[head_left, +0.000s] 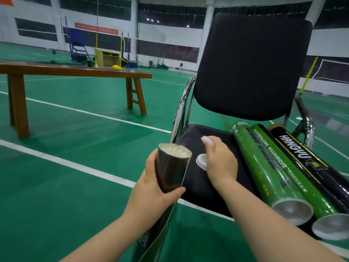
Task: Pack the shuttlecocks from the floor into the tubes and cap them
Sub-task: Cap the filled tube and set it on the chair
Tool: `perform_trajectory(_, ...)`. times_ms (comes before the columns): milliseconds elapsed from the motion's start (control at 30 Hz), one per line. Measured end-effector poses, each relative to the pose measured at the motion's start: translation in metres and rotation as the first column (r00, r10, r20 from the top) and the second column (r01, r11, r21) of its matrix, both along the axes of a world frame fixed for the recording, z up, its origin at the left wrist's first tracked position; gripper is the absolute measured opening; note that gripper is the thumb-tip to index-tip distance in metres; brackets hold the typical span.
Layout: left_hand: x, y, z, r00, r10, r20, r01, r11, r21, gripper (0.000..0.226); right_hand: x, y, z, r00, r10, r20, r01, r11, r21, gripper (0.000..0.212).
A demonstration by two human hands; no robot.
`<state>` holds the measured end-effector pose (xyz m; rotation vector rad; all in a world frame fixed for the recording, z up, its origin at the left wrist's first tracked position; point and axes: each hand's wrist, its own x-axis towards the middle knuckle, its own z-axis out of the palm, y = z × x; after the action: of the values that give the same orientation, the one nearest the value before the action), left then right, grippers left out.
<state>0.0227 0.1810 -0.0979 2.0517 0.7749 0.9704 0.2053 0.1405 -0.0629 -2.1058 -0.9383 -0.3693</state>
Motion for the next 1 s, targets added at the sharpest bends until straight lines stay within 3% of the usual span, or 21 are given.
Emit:
perform_trajectory(100,-0.005,-0.004,0.002,1.000,-0.015,0.012,0.015,1.000,0.009,0.102,-0.012,-0.009,0.019,0.999,0.016,-0.042,-0.003,0.952,0.306,0.033)
perform_trajectory(200,-0.010,-0.013,0.006,0.999,-0.026,0.026,0.026,1.000,0.013,0.102,-0.040,-0.021,0.048,0.969,0.184,-0.165,-0.076,0.857,0.509,0.032)
perform_trajectory(333,-0.018,-0.029,0.016,0.996,-0.073,0.061,0.071,0.997,0.022,0.101,-0.075,-0.048,0.073,0.829,0.460,-0.317,-0.291,0.840,0.458,0.015)
perform_trajectory(500,-0.033,-0.059,0.029,0.987,-0.145,0.074,0.139,0.987,0.076,0.101,-0.110,-0.082,0.089,0.735,0.526,-0.428,-0.374,0.841,0.391,0.016)
perform_trajectory(1000,-0.059,-0.115,0.045,0.930,-0.337,0.146,0.317,0.938,0.144,0.108,-0.147,-0.161,0.113,0.800,0.393,-0.453,-0.303,0.917,0.260,0.012)
